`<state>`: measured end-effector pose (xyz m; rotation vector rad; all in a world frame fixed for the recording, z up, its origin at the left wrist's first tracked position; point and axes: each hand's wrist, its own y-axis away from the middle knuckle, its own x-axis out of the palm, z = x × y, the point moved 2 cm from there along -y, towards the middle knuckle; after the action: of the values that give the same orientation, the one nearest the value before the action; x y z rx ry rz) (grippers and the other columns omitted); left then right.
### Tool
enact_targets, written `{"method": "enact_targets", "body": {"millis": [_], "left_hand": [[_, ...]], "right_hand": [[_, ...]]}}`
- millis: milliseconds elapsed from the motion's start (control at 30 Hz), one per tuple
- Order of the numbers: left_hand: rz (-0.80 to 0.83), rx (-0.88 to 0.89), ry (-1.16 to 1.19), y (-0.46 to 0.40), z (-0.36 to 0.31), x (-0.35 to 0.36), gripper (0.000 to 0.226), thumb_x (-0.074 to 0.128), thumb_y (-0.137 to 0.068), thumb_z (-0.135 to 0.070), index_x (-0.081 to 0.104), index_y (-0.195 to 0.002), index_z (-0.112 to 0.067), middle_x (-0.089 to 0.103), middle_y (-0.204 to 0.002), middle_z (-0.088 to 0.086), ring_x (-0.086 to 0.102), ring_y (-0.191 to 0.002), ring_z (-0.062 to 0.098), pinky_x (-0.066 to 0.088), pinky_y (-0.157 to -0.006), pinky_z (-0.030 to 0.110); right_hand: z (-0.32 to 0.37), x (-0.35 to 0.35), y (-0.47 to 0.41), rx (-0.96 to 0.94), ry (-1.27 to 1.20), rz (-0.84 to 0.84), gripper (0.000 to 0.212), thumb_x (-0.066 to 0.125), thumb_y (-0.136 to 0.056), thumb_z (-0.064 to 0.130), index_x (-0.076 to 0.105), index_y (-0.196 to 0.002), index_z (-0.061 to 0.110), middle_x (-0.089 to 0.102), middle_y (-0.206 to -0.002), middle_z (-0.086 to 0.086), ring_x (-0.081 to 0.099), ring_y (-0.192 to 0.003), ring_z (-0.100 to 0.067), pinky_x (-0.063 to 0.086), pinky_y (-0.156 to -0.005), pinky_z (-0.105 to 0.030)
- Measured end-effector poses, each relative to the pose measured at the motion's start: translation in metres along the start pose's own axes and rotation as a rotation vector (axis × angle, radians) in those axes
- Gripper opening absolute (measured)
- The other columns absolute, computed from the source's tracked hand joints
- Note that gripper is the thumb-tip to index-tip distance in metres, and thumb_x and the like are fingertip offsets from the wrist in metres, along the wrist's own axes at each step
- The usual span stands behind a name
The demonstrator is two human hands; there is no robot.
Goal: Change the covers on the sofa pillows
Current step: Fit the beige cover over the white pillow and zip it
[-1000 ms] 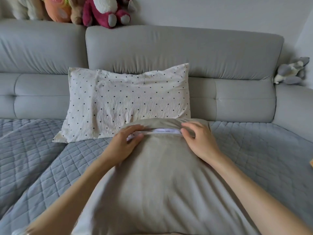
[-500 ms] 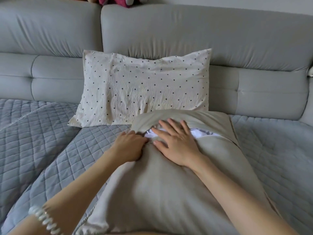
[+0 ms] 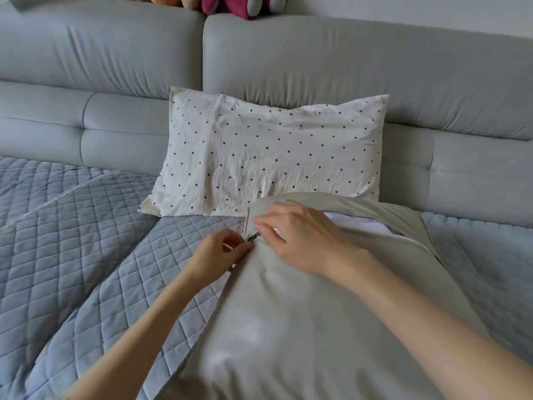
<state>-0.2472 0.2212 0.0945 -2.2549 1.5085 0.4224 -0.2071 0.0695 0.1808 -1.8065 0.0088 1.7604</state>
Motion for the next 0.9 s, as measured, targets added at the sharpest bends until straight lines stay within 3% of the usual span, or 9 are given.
{"method": "enact_targets", "body": {"millis": [133, 233, 333, 433, 500, 600, 700, 800, 900], "left_hand": [[0.048, 0.020, -0.368, -0.006, -0.003, -0.003, 0.018, 0.057, -0.091, -0.030, 0.058, -0.083, -0.014, 0.058, -0.072, -0.004, 0.054, -0.068, 0.016, 0.036, -0.053, 0.016], [0.087, 0.128, -0.637, -0.008, -0.006, -0.006, 0.026, 0.046, -0.096, -0.027, 0.059, -0.089, -0.006, 0.063, -0.089, 0.006, 0.056, -0.086, 0.023, 0.033, -0.063, 0.027], [0.113, 0.156, -0.736, -0.009, -0.009, -0.012, 0.028, 0.040, -0.095, -0.026, 0.054, -0.081, -0.006, 0.060, -0.084, 0.007, 0.056, -0.082, 0.026, 0.042, -0.068, 0.035], [0.147, 0.078, -0.636, -0.014, -0.015, -0.019, 0.031, 0.043, -0.093, -0.025, 0.041, -0.063, -0.015, 0.048, -0.066, -0.002, 0.046, -0.065, 0.019, 0.036, -0.061, 0.032], [0.167, 0.046, -0.530, -0.017, -0.019, -0.020, 0.033, 0.045, -0.091, -0.022, 0.038, -0.060, -0.016, 0.044, -0.061, -0.004, 0.040, -0.058, 0.012, 0.032, -0.056, 0.030], [0.174, 0.083, -0.495, -0.018, -0.028, -0.020, 0.033, 0.045, -0.091, -0.018, 0.037, -0.059, -0.014, 0.040, -0.058, -0.003, 0.034, -0.053, 0.008, 0.027, -0.050, 0.021], [0.162, 0.142, -0.501, -0.020, -0.040, -0.021, 0.035, 0.044, -0.091, -0.015, 0.033, -0.057, -0.013, 0.035, -0.056, -0.001, 0.030, -0.053, 0.012, 0.025, -0.050, 0.023], [0.146, 0.164, -0.434, -0.024, -0.049, -0.023, 0.036, 0.044, -0.090, -0.012, 0.030, -0.057, -0.012, 0.030, -0.055, 0.000, 0.024, -0.052, 0.013, 0.023, -0.051, 0.027], [0.127, 0.127, -0.247, -0.026, -0.042, -0.022, 0.036, 0.044, -0.091, -0.007, 0.032, -0.057, -0.012, 0.029, -0.053, -0.002, 0.022, -0.048, 0.008, 0.022, -0.050, 0.024]], "right_hand": [[-0.017, 0.036, -0.010, 0.196, 0.032, 0.298, 0.029, 0.036, -0.096, 0.024, 0.063, -0.092, 0.014, 0.062, -0.105, -0.006, 0.055, -0.102, -0.026, 0.039, -0.076, -0.032], [-0.019, 0.051, -0.004, 0.224, 0.014, 0.282, 0.028, 0.039, -0.094, 0.022, 0.066, -0.098, 0.013, 0.064, -0.108, -0.006, 0.055, -0.103, -0.026, 0.037, -0.080, -0.031], [-0.013, 0.053, 0.002, 0.232, -0.019, 0.105, 0.026, 0.046, -0.091, 0.020, 0.070, -0.094, 0.011, 0.069, -0.099, -0.005, 0.058, -0.096, -0.024, 0.040, -0.083, -0.032], [-0.009, 0.048, 0.007, 0.204, -0.033, -0.200, 0.021, 0.052, -0.082, 0.016, 0.072, -0.074, 0.011, 0.068, -0.075, -0.003, 0.060, -0.075, -0.025, 0.043, -0.069, -0.034], [-0.009, 0.042, 0.009, 0.205, 0.111, -0.355, 0.015, 0.056, -0.077, 0.020, 0.071, -0.077, 0.016, 0.065, -0.077, 0.001, 0.056, -0.077, -0.022, 0.040, -0.069, -0.035], [-0.012, 0.039, 0.010, 0.261, 0.189, -0.328, 0.026, 0.062, -0.070, 0.028, 0.070, -0.094, 0.023, 0.064, -0.097, 0.004, 0.054, -0.095, -0.017, 0.032, -0.085, -0.038], [-0.012, 0.045, 0.012, 0.274, 0.192, -0.199, 0.042, 0.047, -0.071, 0.034, 0.067, -0.106, 0.023, 0.063, -0.113, 0.004, 0.055, -0.115, -0.022, 0.029, -0.101, -0.047], [-0.010, 0.044, 0.016, 0.266, 0.190, -0.186, 0.051, 0.045, -0.070, 0.036, 0.063, -0.115, 0.019, 0.058, -0.127, 0.001, 0.048, -0.125, -0.024, 0.024, -0.104, -0.053], [-0.006, 0.037, 0.023, 0.211, 0.157, -0.312, 0.036, 0.059, -0.071, 0.030, 0.065, -0.106, 0.019, 0.059, -0.121, -0.003, 0.050, -0.116, -0.024, 0.030, -0.101, -0.050]]}}
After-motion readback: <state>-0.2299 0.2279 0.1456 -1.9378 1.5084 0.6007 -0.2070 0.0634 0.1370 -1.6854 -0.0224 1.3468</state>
